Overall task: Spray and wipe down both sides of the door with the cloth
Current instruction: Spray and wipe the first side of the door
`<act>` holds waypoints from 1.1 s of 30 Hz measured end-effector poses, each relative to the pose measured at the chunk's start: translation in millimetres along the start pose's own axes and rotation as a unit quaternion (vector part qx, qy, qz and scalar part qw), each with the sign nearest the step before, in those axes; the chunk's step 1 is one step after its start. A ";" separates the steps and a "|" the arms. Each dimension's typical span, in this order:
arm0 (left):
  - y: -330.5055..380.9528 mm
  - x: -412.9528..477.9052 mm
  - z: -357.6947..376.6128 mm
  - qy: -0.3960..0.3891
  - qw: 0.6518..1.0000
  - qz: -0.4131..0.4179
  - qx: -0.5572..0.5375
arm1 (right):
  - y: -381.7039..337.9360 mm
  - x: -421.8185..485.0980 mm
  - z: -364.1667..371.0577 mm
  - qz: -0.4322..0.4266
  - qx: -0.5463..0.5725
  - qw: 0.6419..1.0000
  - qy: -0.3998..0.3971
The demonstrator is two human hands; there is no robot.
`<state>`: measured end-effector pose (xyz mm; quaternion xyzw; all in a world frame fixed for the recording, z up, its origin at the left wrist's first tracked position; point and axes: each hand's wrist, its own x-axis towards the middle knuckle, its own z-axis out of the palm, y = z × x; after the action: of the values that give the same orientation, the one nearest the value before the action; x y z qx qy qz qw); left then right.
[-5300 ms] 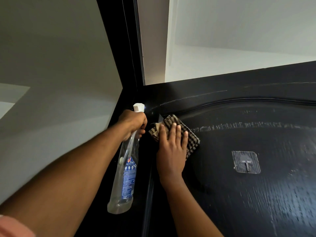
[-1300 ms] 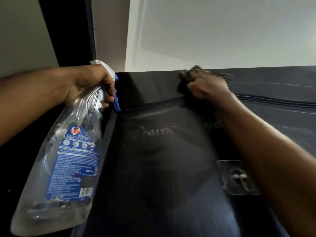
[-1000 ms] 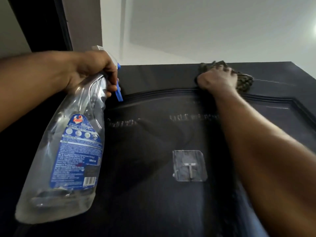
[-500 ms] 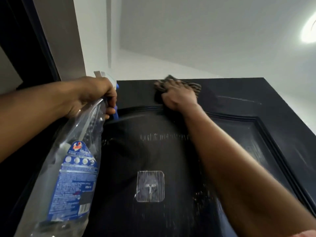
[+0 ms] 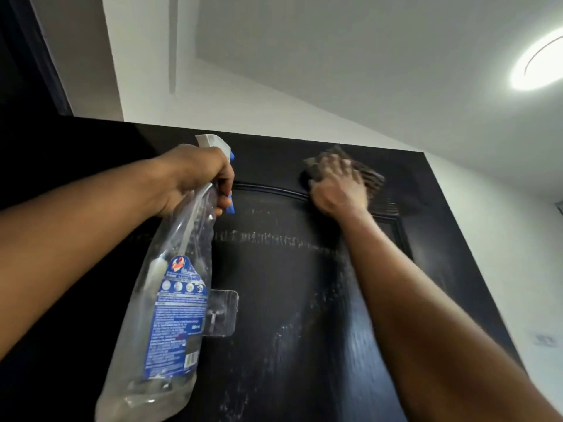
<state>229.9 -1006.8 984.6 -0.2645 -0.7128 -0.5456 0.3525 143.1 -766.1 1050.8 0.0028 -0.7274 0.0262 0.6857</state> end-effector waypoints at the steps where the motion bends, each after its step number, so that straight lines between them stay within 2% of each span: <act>1: 1.9 -0.8 12.2 -0.003 1.000 0.001 -0.003 | -16.4 -5.7 3.6 -0.060 0.000 0.998 -0.012; 4: 13.3 -3.6 47.8 -0.004 1.000 0.009 -0.002 | -35.7 -24.2 9.1 -0.195 -0.011 0.980 -0.038; 7: 26.6 -6.2 77.6 -0.011 1.000 0.014 0.015 | 2.4 -29.6 3.5 -0.216 0.001 0.976 -0.036; 9: 33.4 -7.5 98.4 -0.024 0.999 0.018 0.031 | 52.7 -25.3 -2.2 -0.170 0.018 0.985 -0.024; 12: 37.2 -8.6 126.8 -0.029 0.998 0.027 0.044 | 139.7 -12.1 -9.1 -0.046 0.034 0.998 0.012; 15: 39.3 -4.7 151.8 -0.025 0.998 0.026 0.043 | 199.0 7.8 -13.8 0.066 0.050 0.997 -0.009; 17: 41.5 0.5 166.2 -0.023 0.999 0.025 0.039 | 209.4 26.3 -13.8 0.074 0.066 0.995 -0.018; 22: 43.4 7.7 191.2 -0.033 0.999 0.021 0.026 | 203.7 63.9 -7.2 -0.018 0.036 0.998 -0.048; 26: 40.4 10.2 202.0 -0.031 0.999 0.024 0.025 | 190.0 56.4 0.9 -0.080 0.014 0.996 -0.049; 31: 33.2 10.7 215.0 -0.023 0.999 0.021 0.034 | 135.1 -0.3 18.9 -0.268 0.030 0.962 -0.045; 33: 28.3 8.5 213.9 -0.019 0.999 0.021 0.023 | 135.1 -8.5 27.2 -0.286 0.042 0.956 -0.056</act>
<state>200.5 -793.1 974.6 -0.2812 -0.7258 -0.5168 0.3565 111.0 -632.6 1036.2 0.2410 -0.7319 -0.1413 0.6216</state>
